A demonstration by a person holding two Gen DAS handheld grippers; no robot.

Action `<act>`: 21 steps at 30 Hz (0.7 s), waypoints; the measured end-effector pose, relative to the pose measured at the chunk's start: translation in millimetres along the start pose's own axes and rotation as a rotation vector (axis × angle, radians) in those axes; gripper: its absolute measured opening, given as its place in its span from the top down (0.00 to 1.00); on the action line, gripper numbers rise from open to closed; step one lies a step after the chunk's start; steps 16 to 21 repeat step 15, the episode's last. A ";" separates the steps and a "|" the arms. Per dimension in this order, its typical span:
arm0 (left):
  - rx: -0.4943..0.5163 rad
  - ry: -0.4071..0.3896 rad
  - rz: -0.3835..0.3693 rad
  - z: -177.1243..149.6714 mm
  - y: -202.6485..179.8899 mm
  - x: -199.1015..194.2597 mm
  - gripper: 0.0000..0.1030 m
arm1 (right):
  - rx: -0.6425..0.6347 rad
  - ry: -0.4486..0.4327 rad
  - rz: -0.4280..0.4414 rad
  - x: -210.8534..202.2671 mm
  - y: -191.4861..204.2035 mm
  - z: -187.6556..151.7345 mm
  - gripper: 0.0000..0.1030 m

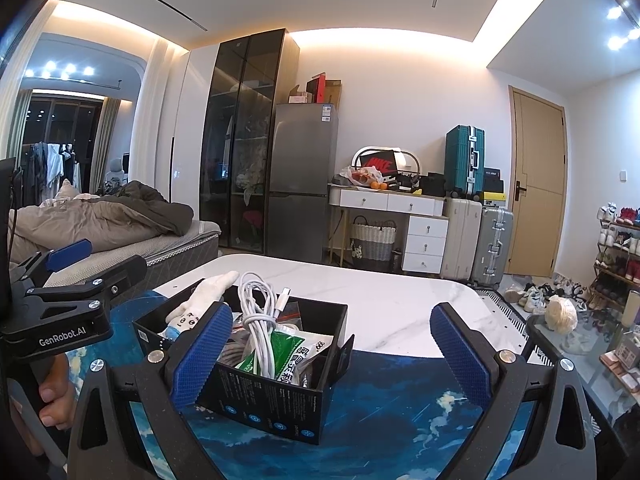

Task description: Organize soft objects

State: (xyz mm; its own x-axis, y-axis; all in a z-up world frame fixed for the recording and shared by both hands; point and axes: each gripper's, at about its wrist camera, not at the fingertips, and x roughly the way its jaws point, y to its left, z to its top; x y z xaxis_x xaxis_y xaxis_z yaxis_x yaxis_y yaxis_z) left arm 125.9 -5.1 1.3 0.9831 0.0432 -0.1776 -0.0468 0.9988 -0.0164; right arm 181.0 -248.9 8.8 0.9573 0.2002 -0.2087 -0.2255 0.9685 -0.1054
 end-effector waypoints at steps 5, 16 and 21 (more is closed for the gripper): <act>0.000 -0.004 0.000 0.1 0.5 0.8 0.00 | 0.002 0.000 -0.001 -0.3 0.0 0.0 0.02; -0.006 -0.010 0.013 -2.0 3.7 -0.5 0.00 | 0.001 0.000 -0.001 -0.8 0.2 -0.1 0.02; -0.006 -0.010 0.013 -2.0 3.7 -0.5 0.00 | 0.001 0.000 -0.001 -0.8 0.2 -0.1 0.02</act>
